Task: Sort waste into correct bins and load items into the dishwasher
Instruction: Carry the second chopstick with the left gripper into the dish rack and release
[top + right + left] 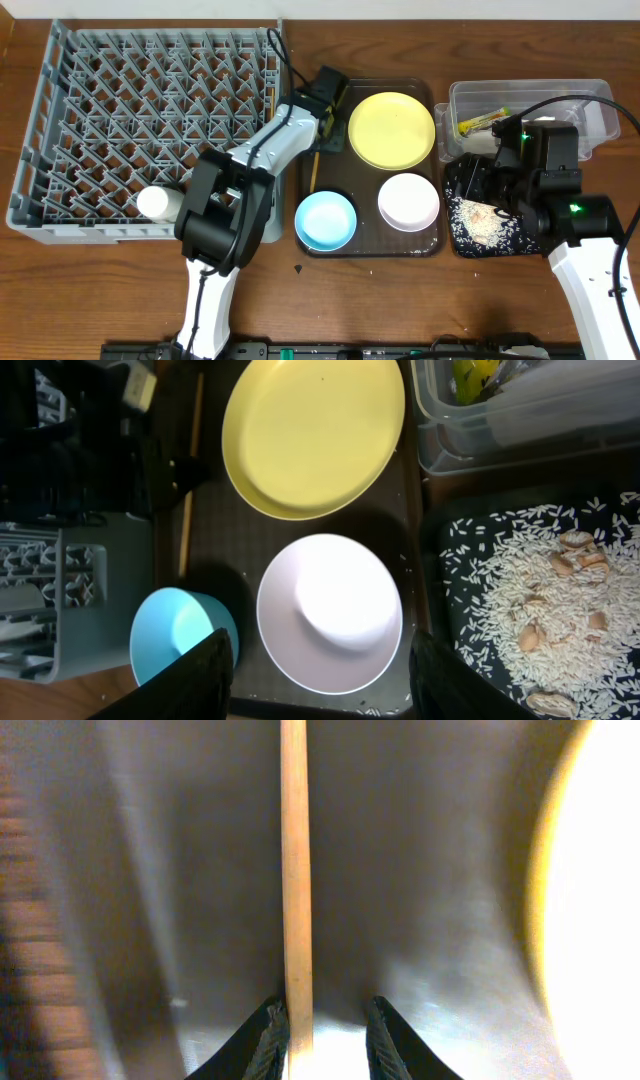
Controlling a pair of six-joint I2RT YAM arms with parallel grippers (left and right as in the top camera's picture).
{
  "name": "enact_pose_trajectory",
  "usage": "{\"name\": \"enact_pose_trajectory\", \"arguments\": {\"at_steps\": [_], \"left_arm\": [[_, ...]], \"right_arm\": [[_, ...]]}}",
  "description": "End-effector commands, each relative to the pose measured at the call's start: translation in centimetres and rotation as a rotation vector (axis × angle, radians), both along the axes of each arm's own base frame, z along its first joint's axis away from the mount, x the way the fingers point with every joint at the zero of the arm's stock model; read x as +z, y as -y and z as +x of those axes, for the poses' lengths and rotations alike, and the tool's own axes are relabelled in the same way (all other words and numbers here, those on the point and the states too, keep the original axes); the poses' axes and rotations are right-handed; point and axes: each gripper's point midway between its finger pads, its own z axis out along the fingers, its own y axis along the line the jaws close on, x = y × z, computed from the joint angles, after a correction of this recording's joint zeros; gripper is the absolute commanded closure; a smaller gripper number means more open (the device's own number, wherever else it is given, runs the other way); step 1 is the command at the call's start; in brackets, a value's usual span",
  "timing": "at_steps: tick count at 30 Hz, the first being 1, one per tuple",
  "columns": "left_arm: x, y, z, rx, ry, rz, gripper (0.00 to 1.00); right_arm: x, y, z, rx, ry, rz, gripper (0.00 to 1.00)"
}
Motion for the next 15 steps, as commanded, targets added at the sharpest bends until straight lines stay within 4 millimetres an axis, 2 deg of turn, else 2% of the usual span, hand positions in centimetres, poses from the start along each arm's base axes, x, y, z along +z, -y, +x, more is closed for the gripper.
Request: {"name": "enact_pose_trajectory", "arguments": {"at_steps": [1,5,7,11,15], "left_arm": [[-1.7,2.0,-2.2,-0.052,-0.074,-0.029,0.72],[-1.8,2.4,-2.8,-0.064,-0.088,-0.022,0.73],[-1.9,2.1,-3.1,-0.062,-0.097,-0.008,0.81],[-2.7,0.9,-3.1,-0.047,-0.095,0.059,0.86],[-3.1,0.6,-3.4,-0.045,-0.102,0.071,0.91]], "right_arm": [[0.5,0.0,0.2,-0.004,0.006,0.009,0.46],[0.5,0.0,0.2,-0.005,0.006,0.009,0.46],[0.4,0.0,0.2,-0.004,0.005,0.009,0.46],[0.4,0.0,0.1,-0.004,0.002,0.009,0.46],[0.4,0.0,0.1,-0.004,0.002,0.009,0.46]]}}
